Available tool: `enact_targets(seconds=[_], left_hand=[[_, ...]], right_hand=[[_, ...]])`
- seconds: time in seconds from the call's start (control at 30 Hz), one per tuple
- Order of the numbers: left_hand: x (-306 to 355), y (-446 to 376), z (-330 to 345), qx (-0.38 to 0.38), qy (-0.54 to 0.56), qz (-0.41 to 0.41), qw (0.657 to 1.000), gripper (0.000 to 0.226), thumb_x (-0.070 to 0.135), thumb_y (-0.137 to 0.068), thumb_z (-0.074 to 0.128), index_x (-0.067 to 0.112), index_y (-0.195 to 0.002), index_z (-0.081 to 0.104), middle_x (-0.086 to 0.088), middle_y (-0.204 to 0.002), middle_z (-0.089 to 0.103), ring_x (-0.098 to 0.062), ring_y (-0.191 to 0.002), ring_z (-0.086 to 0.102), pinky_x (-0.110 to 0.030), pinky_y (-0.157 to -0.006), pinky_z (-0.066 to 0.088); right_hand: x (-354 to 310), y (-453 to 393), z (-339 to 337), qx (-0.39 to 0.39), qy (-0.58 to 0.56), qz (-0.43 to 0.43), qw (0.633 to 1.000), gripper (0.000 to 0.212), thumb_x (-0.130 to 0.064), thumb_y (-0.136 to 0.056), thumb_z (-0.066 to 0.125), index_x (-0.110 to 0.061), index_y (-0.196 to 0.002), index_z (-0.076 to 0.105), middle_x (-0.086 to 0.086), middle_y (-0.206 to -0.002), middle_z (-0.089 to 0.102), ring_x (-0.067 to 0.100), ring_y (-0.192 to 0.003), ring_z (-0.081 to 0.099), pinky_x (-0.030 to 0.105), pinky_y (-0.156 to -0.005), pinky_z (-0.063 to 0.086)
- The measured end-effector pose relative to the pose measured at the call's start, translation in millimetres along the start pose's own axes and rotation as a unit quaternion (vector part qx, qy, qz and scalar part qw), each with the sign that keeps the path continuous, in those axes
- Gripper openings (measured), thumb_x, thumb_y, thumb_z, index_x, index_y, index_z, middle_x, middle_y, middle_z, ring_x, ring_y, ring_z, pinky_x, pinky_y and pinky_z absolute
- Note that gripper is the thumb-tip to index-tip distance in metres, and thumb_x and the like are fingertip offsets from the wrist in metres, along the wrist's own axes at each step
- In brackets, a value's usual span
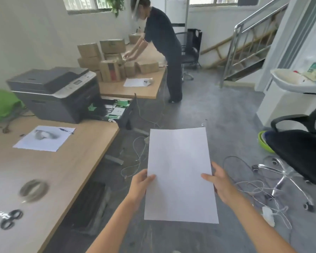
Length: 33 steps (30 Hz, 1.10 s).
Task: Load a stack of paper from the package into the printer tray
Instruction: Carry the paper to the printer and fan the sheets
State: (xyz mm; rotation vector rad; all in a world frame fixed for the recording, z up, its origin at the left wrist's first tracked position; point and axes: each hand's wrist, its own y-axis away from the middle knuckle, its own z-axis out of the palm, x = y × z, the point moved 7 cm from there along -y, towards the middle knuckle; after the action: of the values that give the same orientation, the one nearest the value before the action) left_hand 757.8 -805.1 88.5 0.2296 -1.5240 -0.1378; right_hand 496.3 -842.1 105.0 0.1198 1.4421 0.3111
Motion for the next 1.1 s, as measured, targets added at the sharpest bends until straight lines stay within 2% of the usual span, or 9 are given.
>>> enact_targets(seconds=[0.17,0.37,0.47,0.53,0.67,0.8,0.9,1.03,1.1], left_hand=[[28,-76,-49,0.091,0.012,-0.004,0.996,0.013,0.02,-0.09,0.057,0.021,-0.097,0.068,0.0,-0.099,0.074,-0.024,-0.091,0.071,-0.037,-0.079,0.057],[59,-141,-115,0.174,0.055,0.003,0.983,0.022,0.026,-0.082,0.061,0.017,-0.102,0.068,-0.006,-0.106,0.073,-0.029,-0.097,0.069,-0.045,-0.087,0.055],[63,-165,-152,0.217,0.083,0.001,0.973,0.016,0.018,-0.088,0.058,0.021,-0.101,0.068,-0.002,-0.1,0.075,-0.023,-0.091,0.071,-0.039,-0.082,0.057],[63,-180,-178,0.246,0.093,-0.005,0.965,0.019,0.013,-0.091,0.054,0.021,-0.102,0.067,0.002,-0.092,0.076,-0.017,-0.083,0.072,-0.032,-0.074,0.058],[64,-212,-233,0.294,0.107,-0.01,0.95,0.019,0.01,-0.09,0.054,0.016,-0.102,0.068,-0.006,-0.094,0.075,-0.023,-0.084,0.071,-0.039,-0.079,0.057],[64,-244,-286,0.315,0.116,-0.008,0.942,0.02,0.011,-0.09,0.054,0.018,-0.104,0.067,-0.005,-0.095,0.075,-0.015,-0.079,0.072,-0.024,-0.065,0.056],[65,-259,-320,0.335,0.124,-0.007,0.934,0.022,0.016,-0.091,0.054,0.016,-0.11,0.065,0.001,-0.094,0.075,-0.011,-0.08,0.072,-0.021,-0.064,0.054],[59,-258,-353,0.378,0.129,-0.019,0.916,0.022,0.016,-0.091,0.055,0.018,-0.11,0.064,0.005,-0.092,0.075,-0.01,-0.081,0.071,-0.024,-0.067,0.055],[54,-255,-370,0.395,0.133,-0.024,0.909,0.021,0.018,-0.09,0.056,0.024,-0.108,0.066,0.002,-0.1,0.075,-0.014,-0.089,0.071,-0.036,-0.077,0.056]], right_hand=[[-35,-125,52,-0.084,0.032,0.009,0.996,0.041,0.009,-0.081,0.059,-0.016,-0.114,0.059,0.004,-0.107,0.073,0.021,-0.094,0.07,0.032,-0.075,0.056],[-72,-242,132,-0.171,0.067,0.014,0.983,0.042,0.008,-0.083,0.058,-0.013,-0.119,0.055,0.003,-0.11,0.069,0.017,-0.094,0.069,0.027,-0.075,0.055],[-78,-287,180,-0.209,0.08,0.014,0.974,0.043,0.009,-0.082,0.057,-0.014,-0.118,0.055,0.002,-0.109,0.069,0.011,-0.09,0.069,0.022,-0.071,0.056],[-80,-314,212,-0.228,0.096,0.014,0.969,0.043,0.008,-0.083,0.057,-0.013,-0.121,0.054,0.004,-0.111,0.067,0.017,-0.096,0.067,0.027,-0.076,0.055],[-82,-363,276,-0.258,0.106,0.018,0.96,0.041,0.009,-0.083,0.057,-0.01,-0.119,0.053,0.005,-0.111,0.065,0.018,-0.097,0.064,0.023,-0.069,0.057],[-81,-410,337,-0.284,0.133,0.028,0.949,0.04,0.006,-0.084,0.058,-0.009,-0.12,0.052,0.007,-0.11,0.065,0.02,-0.093,0.065,0.022,-0.063,0.058],[-82,-441,382,-0.308,0.157,0.038,0.938,0.041,0.001,-0.085,0.059,-0.015,-0.122,0.051,0.006,-0.111,0.065,0.024,-0.097,0.064,0.029,-0.069,0.055],[-70,-462,433,-0.352,0.184,0.053,0.916,0.035,0.0,-0.086,0.057,-0.026,-0.109,0.054,0.005,-0.11,0.066,0.026,-0.099,0.064,0.034,-0.074,0.054],[-66,-469,458,-0.376,0.188,0.051,0.906,0.037,0.003,-0.086,0.056,-0.022,-0.112,0.053,0.004,-0.109,0.067,0.023,-0.095,0.066,0.031,-0.069,0.057]])
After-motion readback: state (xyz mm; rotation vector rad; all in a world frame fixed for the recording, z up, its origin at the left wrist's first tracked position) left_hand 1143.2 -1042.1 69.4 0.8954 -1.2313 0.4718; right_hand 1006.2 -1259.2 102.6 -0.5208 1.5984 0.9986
